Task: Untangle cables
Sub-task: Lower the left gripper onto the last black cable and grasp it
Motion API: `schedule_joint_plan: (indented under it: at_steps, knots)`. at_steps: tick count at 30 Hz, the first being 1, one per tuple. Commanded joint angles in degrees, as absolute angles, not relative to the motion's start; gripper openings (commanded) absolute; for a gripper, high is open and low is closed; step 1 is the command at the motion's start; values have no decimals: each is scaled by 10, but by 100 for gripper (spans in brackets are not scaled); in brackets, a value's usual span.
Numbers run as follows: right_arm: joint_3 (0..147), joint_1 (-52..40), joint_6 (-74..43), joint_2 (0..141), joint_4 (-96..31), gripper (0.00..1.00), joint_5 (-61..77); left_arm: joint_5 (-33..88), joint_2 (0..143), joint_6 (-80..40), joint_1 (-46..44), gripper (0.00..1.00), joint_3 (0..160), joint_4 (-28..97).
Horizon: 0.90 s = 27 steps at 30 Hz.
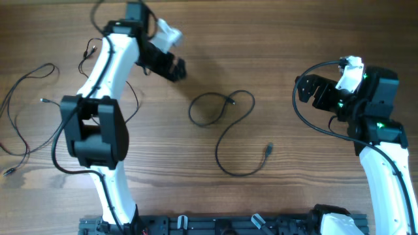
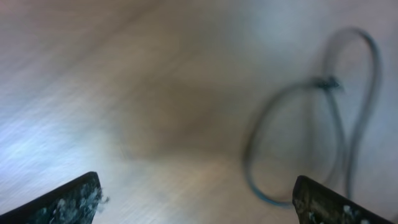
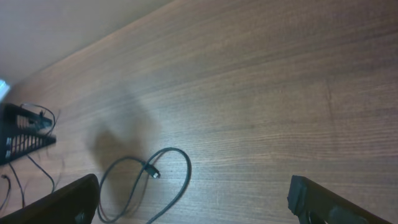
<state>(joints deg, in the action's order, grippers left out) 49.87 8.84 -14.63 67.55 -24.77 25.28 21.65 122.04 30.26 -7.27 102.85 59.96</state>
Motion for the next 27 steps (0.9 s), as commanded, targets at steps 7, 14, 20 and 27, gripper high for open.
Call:
schedule_joint_plan:
  at_steps: [7,14,20,27]
  knots:
    - [502,91,-135,677,-248,100,249,278,1227,446,-209,100,973,642]
    - [502,91,-126,677,-262,100,249,278,1227,446,-288,100,855,535]
    - [502,91,-115,677,-279,100,249,278,1227,446,-313,68,816,459]
    - [502,91,-105,678,-281,100,249,278,1227,425,-313,4,816,452]
